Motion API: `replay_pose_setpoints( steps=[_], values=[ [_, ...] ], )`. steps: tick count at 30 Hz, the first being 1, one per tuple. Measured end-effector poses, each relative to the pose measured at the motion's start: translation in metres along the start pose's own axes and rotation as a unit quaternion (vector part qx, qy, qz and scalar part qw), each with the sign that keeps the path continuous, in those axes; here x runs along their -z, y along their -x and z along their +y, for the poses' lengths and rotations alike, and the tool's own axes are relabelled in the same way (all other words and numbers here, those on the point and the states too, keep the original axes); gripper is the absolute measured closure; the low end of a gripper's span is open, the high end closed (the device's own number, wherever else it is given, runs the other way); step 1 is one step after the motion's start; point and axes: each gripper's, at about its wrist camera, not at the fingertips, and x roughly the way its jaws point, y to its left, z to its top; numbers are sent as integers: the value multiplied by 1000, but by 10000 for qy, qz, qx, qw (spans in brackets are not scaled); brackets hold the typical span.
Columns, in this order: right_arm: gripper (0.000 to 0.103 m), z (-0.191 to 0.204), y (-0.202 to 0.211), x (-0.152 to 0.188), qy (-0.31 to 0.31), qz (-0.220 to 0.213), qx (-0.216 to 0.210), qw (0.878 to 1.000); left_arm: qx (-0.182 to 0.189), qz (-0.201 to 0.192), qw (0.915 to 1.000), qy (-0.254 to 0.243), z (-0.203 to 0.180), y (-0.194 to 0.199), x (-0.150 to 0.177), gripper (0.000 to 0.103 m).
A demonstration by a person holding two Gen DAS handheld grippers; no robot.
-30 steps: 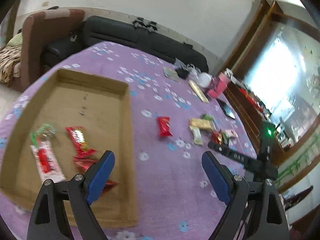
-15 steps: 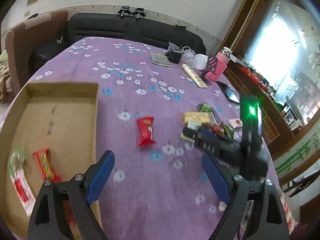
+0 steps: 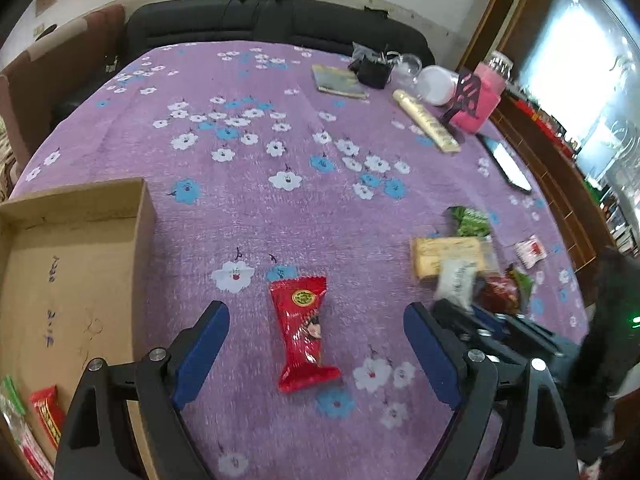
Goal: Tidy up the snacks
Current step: 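Grasp the red candy packet with the left gripper while the right gripper grasps the white wrapped candy, then carry the red packet and white candy over the cardboard box with both grippers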
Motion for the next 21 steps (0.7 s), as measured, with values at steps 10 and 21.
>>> replay_pose_setpoints(
  steps=[10,21],
  values=[
    [92,-19,6,-4,-485,-16,-339,9982,-620,176,9967,-497,-6,-28,1,12],
    [92,-20,11,-4,-542,-120,-410,9976,-414,80,9936,-1046,-29,-16,13,79]
  ],
)
